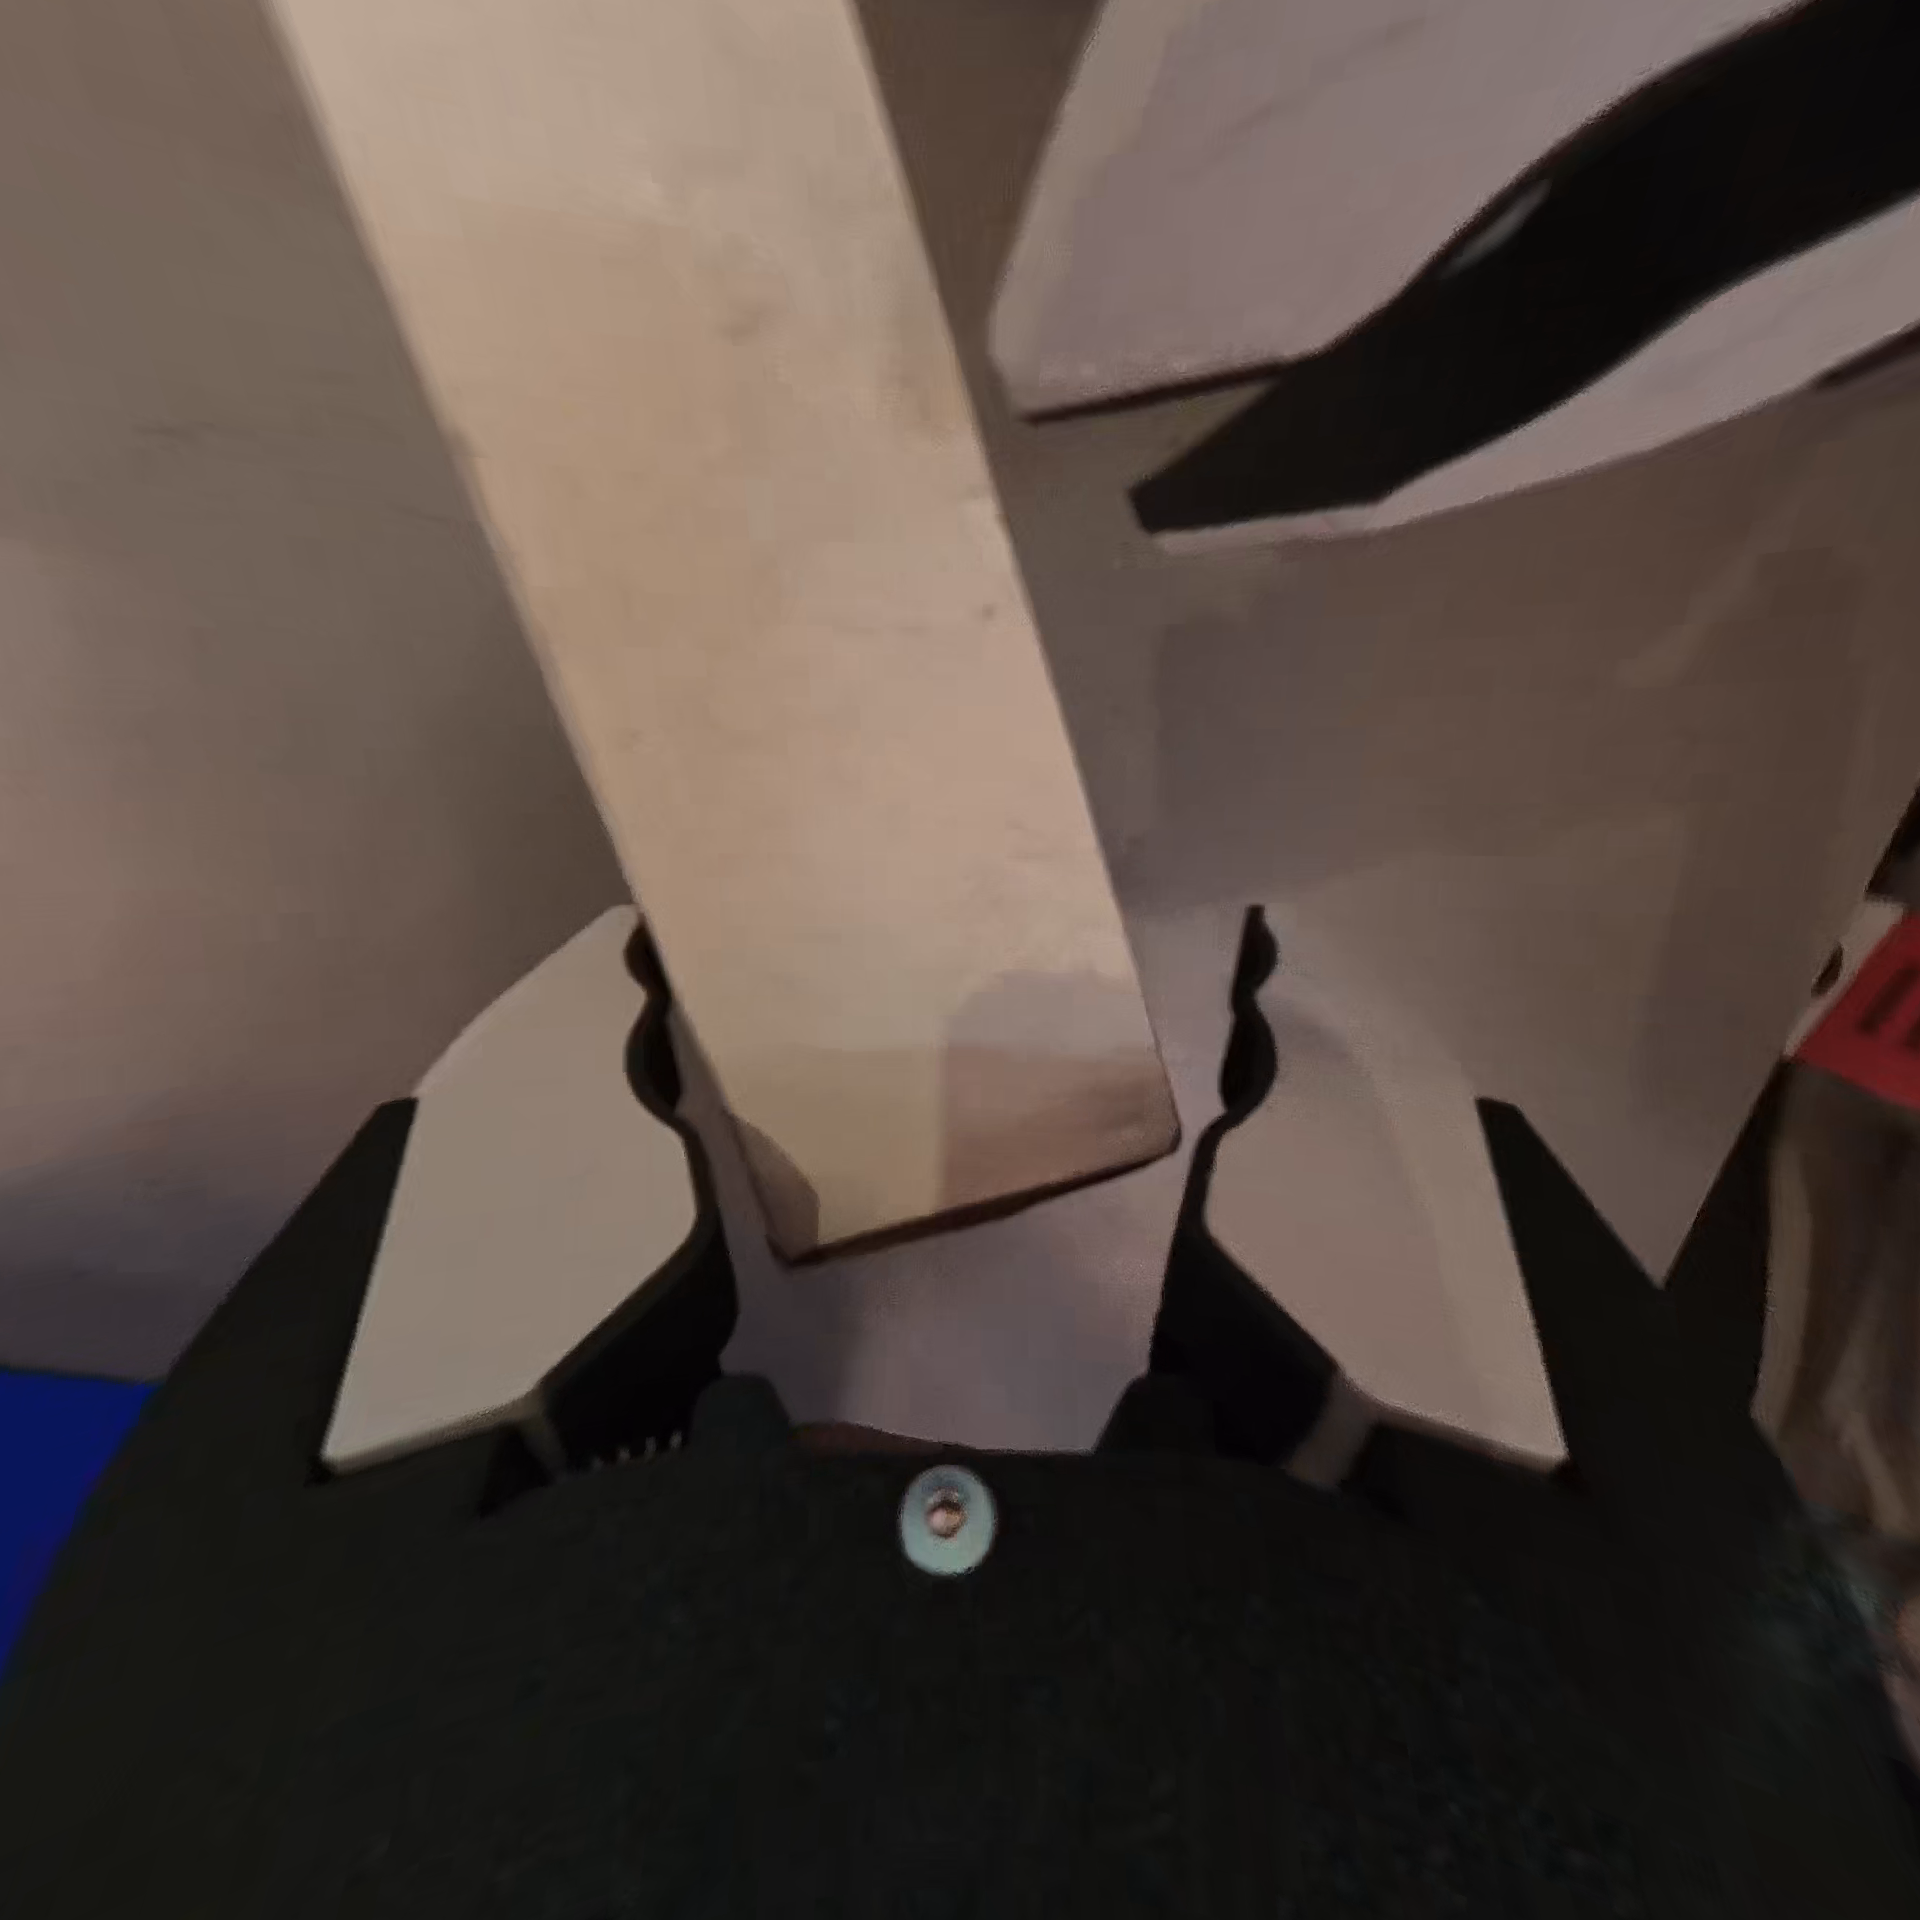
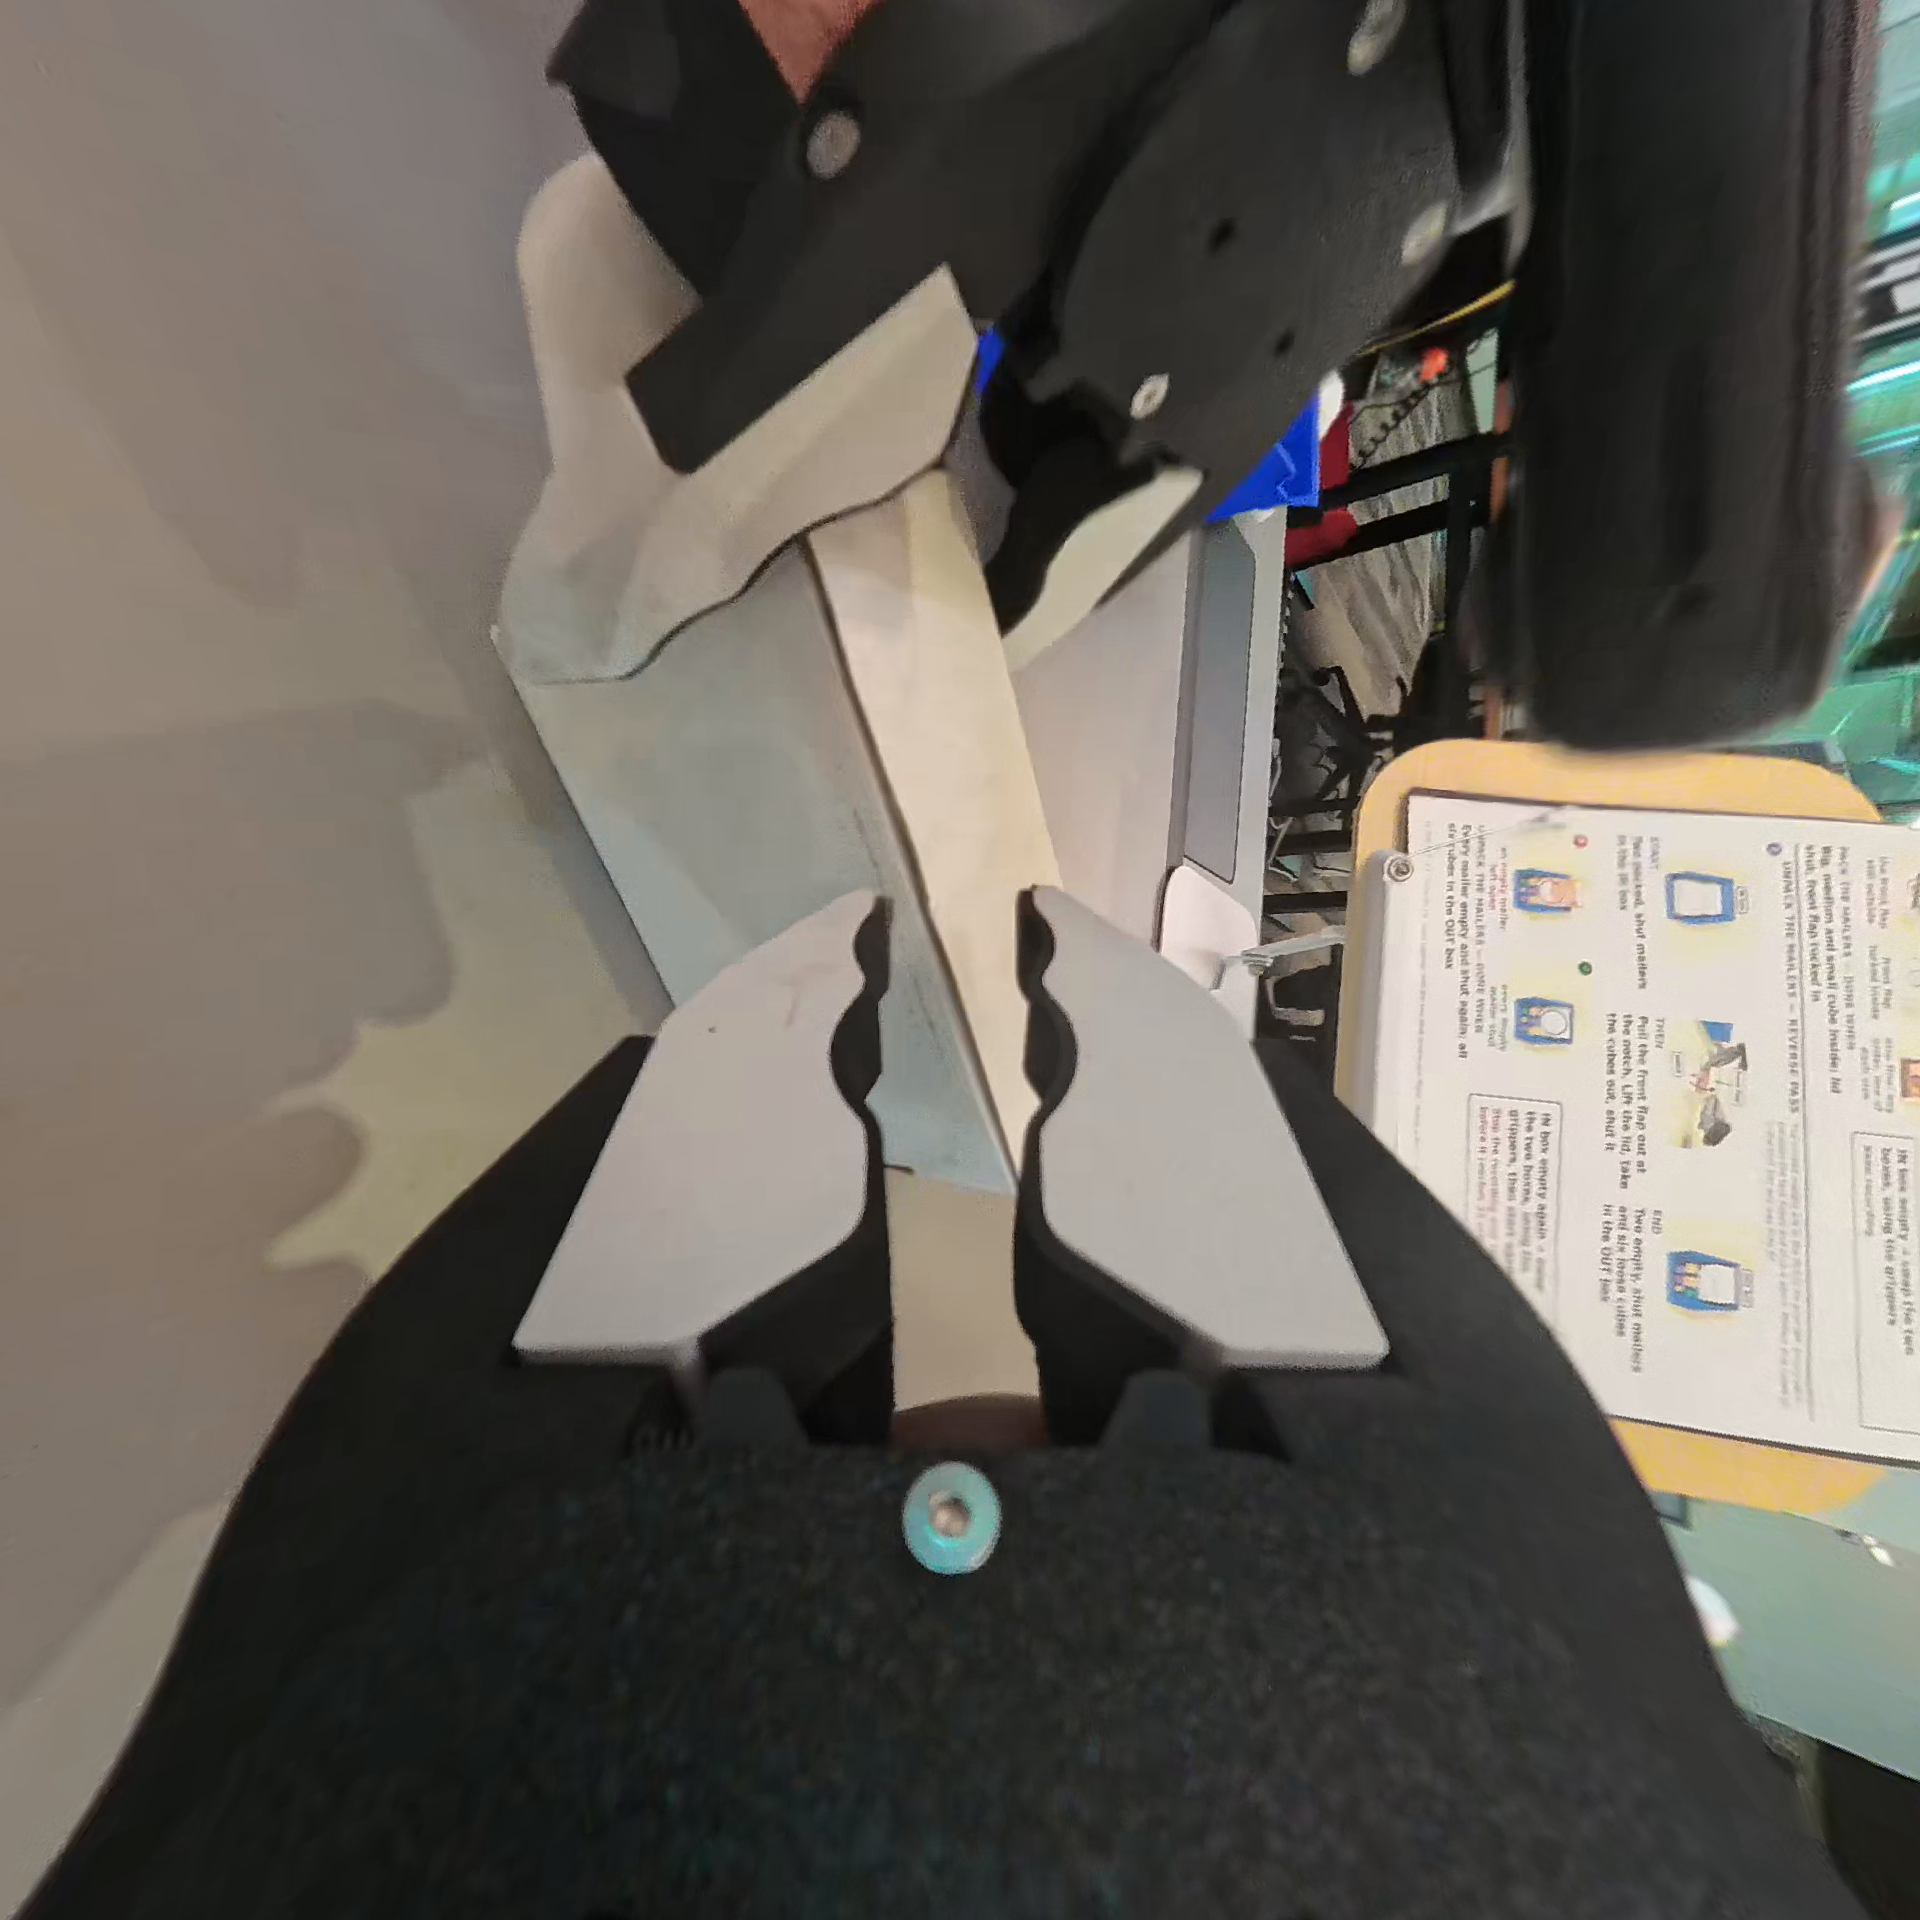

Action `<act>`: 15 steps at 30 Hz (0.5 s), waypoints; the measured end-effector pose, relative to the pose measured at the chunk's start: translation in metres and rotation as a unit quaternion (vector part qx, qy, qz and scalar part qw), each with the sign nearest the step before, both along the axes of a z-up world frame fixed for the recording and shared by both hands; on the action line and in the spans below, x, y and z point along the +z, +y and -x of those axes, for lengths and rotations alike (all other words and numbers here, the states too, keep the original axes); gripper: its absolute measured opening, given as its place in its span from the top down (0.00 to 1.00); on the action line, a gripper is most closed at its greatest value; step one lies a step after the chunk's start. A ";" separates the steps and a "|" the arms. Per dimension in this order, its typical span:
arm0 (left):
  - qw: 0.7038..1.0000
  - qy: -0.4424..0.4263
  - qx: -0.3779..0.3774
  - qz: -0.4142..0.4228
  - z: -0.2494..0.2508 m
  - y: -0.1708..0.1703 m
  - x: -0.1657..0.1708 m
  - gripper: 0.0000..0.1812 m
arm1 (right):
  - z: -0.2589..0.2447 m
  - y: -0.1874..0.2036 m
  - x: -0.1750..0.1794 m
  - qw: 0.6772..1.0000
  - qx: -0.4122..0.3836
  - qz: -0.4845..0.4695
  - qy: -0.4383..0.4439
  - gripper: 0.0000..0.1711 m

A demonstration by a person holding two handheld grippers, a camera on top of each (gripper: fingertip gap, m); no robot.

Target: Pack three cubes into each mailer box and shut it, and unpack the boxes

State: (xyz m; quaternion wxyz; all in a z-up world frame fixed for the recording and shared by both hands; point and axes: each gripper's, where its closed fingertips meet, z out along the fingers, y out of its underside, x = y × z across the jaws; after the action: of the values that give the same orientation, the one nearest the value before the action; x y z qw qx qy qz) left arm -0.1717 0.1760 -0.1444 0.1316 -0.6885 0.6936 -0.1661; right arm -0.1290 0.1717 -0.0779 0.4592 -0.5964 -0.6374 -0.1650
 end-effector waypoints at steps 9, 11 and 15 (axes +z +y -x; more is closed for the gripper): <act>0.952 -0.236 0.185 -0.063 0.003 0.011 0.008 0.48 | 0.003 -0.004 0.011 0.990 0.010 0.107 0.088 0.86; 0.946 -0.257 0.191 -0.050 -0.003 0.013 0.000 0.53 | 0.005 -0.001 0.003 0.991 0.017 0.126 0.046 0.83; 0.938 -0.300 0.170 -0.043 -0.015 0.014 0.000 0.59 | 0.009 0.007 -0.003 0.991 0.037 0.131 0.005 0.84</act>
State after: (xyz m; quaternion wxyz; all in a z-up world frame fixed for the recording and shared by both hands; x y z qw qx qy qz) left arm -0.1569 0.1899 -0.1448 0.3893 -0.7078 0.5012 -0.3103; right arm -0.1384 0.1788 -0.0806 0.3860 -0.6280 -0.6731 -0.0597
